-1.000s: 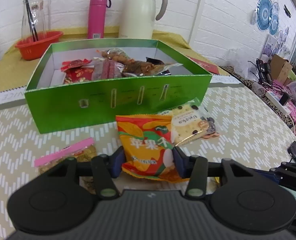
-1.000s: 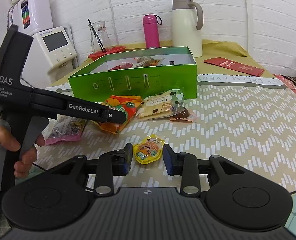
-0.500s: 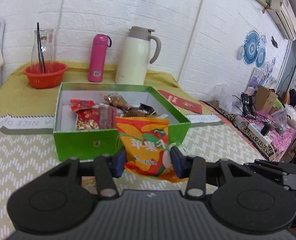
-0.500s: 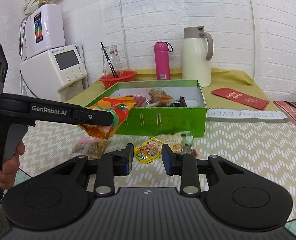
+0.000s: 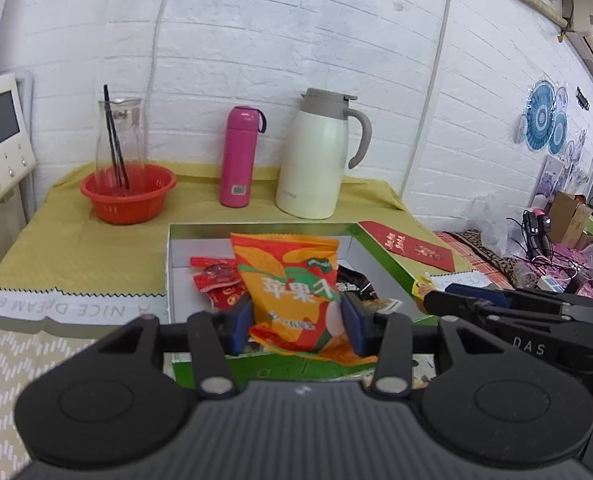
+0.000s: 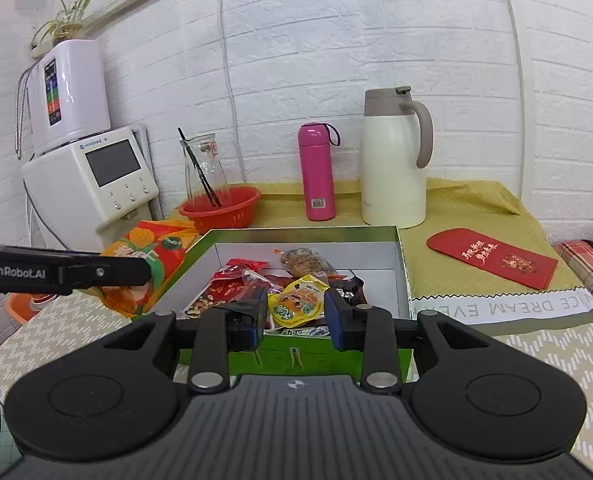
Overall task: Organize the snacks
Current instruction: 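Carry both snacks over the box and open both tools to drop them, then move both tools back to the remaining snacks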
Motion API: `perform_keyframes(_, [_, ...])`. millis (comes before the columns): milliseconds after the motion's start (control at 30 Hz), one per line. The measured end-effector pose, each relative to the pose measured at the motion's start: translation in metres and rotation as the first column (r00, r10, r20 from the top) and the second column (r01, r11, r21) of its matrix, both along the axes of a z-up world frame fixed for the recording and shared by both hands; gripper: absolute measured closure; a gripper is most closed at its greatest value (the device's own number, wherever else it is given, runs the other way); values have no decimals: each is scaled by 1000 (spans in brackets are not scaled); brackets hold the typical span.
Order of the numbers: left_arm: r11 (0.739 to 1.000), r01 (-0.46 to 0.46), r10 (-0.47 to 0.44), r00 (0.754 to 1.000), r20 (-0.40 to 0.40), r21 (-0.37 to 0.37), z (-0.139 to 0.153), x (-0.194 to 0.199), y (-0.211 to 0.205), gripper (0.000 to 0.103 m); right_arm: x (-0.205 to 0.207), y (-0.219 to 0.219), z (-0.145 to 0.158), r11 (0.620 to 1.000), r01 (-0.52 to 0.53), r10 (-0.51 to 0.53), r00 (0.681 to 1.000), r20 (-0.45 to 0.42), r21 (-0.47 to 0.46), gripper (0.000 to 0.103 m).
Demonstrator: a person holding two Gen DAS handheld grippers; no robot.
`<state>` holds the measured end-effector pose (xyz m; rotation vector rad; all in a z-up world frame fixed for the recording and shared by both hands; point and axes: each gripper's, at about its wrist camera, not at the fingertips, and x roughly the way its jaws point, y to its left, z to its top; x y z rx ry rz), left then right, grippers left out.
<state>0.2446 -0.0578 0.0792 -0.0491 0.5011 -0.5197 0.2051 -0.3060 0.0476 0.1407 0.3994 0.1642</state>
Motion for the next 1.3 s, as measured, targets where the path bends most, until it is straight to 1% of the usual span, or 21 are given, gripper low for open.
perform_keyframes(167, [1000,-23,22,999,-38,-4,-9,25,-1,58,28,-4,-10,1000,18,-18,999,-29,9,48])
perform_keyframes(267, [999,-35,36,998,-51,20,-15,36,-4,58,40,-5,-14,1000,18,-18,999,-40,7,48])
perform_keyframes(367, [999,-44,45,996,-71,18,-21,47,-5,58,52,-6,-18,1000,24,-24,999,-49,5,47])
perform_keyframes(400, [999,-49,49,996,-78,13,-22,50,-5,58,56,-6,-19,1000,23,-22,998,-50,12,45])
perform_keyframes(433, [999,-53,53,995,-79,6,-24,53,-5,59,60,-7,-21,1000,18,-17,998,-53,20,40])
perform_keyframes(500, [998,-69,69,996,-59,1,-25,55,-3,56,63,-5,-24,1000,7,-7,999,-54,8,33])
perform_keyframes(533, [996,-90,90,995,-32,-5,-25,54,-1,49,64,-2,-25,1000,-4,3,999,-52,-13,12])
perform_keyframes(567, [993,-119,119,993,-8,-16,-25,53,1,20,62,0,-26,999,-7,5,999,-41,-36,0])
perform_keyframes(600, [986,-161,161,987,20,-33,-24,50,4,5,60,3,-26,998,-9,8,1000,-26,-57,0])
perform_keyframes(633, [980,-194,196,980,42,-38,-23,48,7,1,57,6,-27,996,-11,10,1000,-4,-84,0])
perform_keyframes(667, [979,-201,203,978,51,-41,-22,48,8,1,56,8,-26,994,-14,15,1000,8,-105,0])
perform_keyframes(733, [979,-195,197,980,31,-49,-20,50,12,1,54,10,-26,992,-20,21,1000,6,-126,0])
perform_keyframes(967, [980,-198,198,978,63,-6,-14,40,10,1,49,13,-23,993,-12,11,1000,-5,-119,0])
perform_keyframes(1033, [980,-198,198,978,65,-6,-12,36,11,1,46,14,-21,992,-14,13,1000,-5,-122,0])
perform_keyframes(1300, [981,-194,192,979,71,12,-2,15,12,1,22,13,0,993,-21,24,999,25,-116,0])
